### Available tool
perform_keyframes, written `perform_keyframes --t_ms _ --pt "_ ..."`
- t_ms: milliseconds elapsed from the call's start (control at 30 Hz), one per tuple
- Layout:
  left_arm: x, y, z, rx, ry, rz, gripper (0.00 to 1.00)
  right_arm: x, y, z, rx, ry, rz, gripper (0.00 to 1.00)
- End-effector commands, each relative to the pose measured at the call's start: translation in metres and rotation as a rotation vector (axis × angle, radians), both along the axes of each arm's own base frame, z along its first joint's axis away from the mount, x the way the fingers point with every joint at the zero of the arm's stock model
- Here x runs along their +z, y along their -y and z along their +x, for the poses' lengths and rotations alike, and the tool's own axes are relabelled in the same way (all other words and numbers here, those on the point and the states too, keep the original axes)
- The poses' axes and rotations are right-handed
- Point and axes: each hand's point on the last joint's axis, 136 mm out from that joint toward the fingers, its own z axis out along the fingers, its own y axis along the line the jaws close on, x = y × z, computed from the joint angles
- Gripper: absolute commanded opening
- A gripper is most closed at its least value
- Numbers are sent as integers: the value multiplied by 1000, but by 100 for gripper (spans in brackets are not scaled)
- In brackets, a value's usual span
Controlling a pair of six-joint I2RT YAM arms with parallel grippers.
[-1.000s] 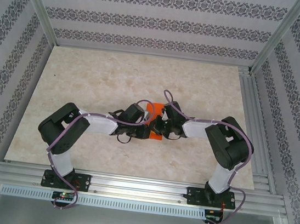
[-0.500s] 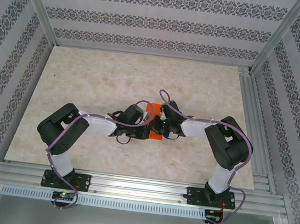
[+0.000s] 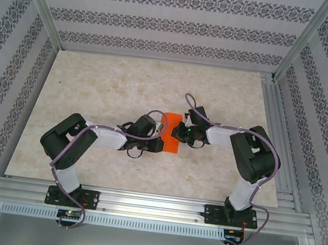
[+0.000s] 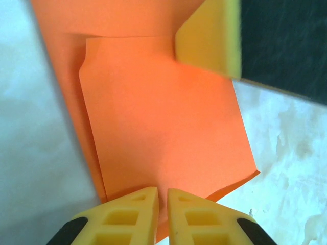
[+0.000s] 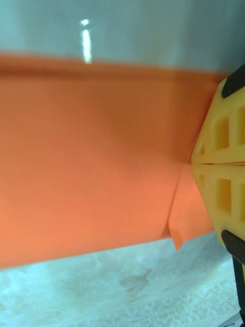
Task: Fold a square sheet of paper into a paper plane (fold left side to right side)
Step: Fold the triangle a second time at the center of the table.
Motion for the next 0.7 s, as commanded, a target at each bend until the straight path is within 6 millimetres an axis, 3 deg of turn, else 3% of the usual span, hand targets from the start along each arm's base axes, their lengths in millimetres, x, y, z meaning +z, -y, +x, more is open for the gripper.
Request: perform_keyframes --t_ms 0,100,200,367,533,667 --pt "-45 -36 -36 20 -145 169 17 -23 53 20 -106 12 -180 8" --pt "-43 -35 -35 21 -141 161 17 -10 54 26 -110 42 -150 8" --pt "-41 -34 -34 20 -136 155 17 18 45 27 -91 93 -103 8" --pt "-39 -33 -34 19 -131 149 17 52 18 12 -27 139 -61 9" --pt "-37 -33 -33 20 -127 146 17 50 -14 -2 5 119 -2 10" --pt "-35 -32 -33 18 -123 139 17 30 -27 -1 17 80 -6 9"
